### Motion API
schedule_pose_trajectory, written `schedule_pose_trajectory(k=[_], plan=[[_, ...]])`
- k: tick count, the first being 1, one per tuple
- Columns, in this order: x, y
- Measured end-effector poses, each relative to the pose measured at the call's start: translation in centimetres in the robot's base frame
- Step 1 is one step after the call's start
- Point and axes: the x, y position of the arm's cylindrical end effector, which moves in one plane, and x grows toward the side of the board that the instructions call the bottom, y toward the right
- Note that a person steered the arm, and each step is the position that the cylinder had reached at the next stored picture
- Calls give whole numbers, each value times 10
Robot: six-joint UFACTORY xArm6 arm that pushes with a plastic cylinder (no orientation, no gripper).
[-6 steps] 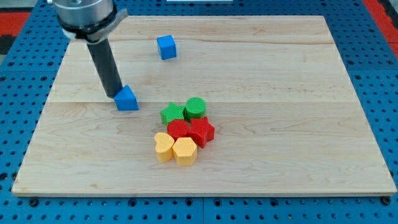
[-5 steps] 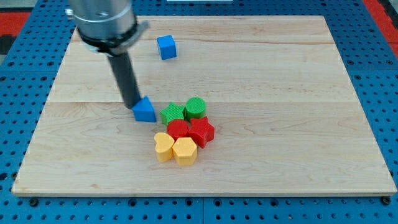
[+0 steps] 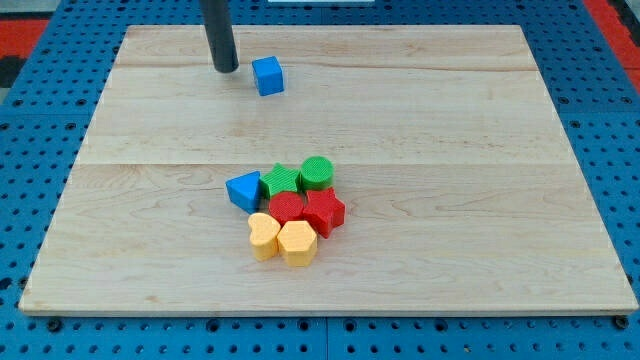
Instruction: Push the blue cube into the green star
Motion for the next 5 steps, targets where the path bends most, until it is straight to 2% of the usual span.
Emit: schedule_pose_trajectory(k=[1,2,3,4,5], plan=[[23,50],[81,42],[108,47],[82,71],[118,94]])
